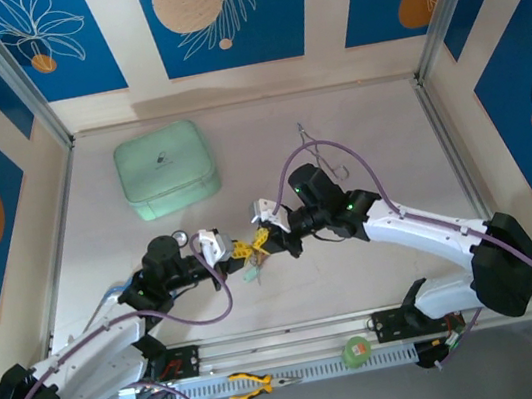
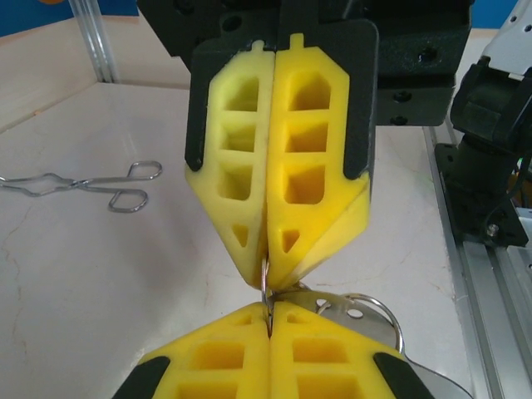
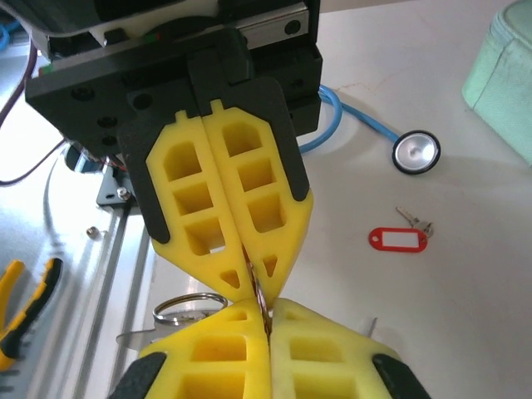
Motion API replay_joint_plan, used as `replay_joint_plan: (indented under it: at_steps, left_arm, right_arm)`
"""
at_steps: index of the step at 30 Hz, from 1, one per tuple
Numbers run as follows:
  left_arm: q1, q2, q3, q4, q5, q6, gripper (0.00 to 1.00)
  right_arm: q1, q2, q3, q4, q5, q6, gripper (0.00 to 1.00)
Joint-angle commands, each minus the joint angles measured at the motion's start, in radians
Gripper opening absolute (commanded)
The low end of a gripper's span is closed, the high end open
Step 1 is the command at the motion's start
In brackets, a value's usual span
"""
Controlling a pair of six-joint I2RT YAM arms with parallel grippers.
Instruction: Put the keys on the keyring
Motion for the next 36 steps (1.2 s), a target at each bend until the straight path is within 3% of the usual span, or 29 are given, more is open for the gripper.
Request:
replay_joint_plan:
  at_steps: [1,2,5,10,23,36]
  left_arm:
    - [-0.005,0.015,0.01,0.102,0.044,-0.024,0.0]
    - [-0.005,0.017,0.016,0.086,0.034,-0.021,0.0]
    - [-0.005,-0.01,0.038,-0.02,-0.02,0.02,0.21]
    - [-0.005,-0.036,0.073,-0.166,-0.026,0.091,0.24]
    - [-0.004,0.0,0.094,-0.139,0.002,0.096,0.22]
    - [-0.006,0.029,0.089,-0.084,0.044,0.083,0.0]
  right_arm:
    - [-0.005,0.013,0.0,-0.015,-0.047,-0.029,0.0]
    - [-0.007,0.008,0.008,-0.031,-0.042,-0.042,0.0]
    - [-0.004,-0.005,0.053,-0.132,0.012,-0.109,0.0]
    - [0.021,0.03,0.178,-0.368,0.116,-0.235,0.0]
    - [0.091,0.11,0.316,-0.496,0.199,-0.305,0.0]
    - [0.104,0.097,0.292,-0.391,0.115,-0.209,0.0]
